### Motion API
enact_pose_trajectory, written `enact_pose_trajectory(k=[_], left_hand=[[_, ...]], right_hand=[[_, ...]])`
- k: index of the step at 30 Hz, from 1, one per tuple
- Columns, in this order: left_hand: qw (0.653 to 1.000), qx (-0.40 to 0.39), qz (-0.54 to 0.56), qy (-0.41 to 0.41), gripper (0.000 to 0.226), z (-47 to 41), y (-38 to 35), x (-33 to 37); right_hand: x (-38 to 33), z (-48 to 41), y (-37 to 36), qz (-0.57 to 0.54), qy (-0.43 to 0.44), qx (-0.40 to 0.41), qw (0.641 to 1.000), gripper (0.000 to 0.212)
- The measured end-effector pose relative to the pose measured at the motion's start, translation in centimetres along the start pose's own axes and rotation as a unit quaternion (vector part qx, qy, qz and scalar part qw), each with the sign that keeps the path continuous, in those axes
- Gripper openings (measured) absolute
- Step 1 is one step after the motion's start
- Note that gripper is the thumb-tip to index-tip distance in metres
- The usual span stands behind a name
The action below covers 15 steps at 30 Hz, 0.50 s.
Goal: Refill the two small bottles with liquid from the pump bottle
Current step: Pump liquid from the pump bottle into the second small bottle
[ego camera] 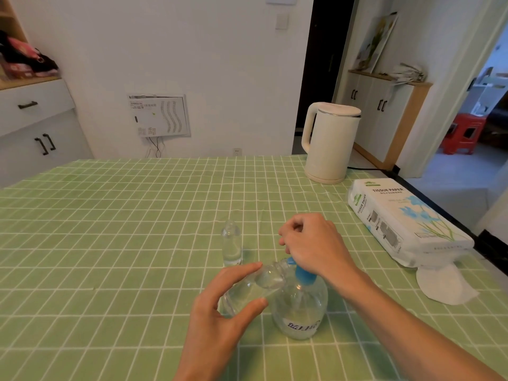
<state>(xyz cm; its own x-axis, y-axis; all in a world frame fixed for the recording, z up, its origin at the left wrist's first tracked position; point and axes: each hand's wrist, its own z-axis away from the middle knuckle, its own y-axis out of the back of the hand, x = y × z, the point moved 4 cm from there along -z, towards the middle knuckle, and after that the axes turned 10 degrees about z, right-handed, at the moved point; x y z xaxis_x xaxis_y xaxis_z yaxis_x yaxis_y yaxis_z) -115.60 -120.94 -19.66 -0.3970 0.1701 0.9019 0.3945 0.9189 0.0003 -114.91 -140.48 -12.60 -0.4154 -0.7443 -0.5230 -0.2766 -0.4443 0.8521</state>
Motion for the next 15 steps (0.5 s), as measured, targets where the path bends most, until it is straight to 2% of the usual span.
enact_pose_trajectory(k=[4, 15], left_hand=[[1.000, 0.005, 0.001, -0.001, 0.049, 0.0, 0.0, 0.2], [1.000, 0.004, -0.005, 0.004, 0.050, 0.0, 0.2, -0.3]], right_hand=[[-0.4, -0.2, 0.5, 0.011, 0.022, 0.009, 1.000, 0.028], [0.3, 0.0, -0.8, -0.013, -0.001, 0.000, 1.000, 0.029]])
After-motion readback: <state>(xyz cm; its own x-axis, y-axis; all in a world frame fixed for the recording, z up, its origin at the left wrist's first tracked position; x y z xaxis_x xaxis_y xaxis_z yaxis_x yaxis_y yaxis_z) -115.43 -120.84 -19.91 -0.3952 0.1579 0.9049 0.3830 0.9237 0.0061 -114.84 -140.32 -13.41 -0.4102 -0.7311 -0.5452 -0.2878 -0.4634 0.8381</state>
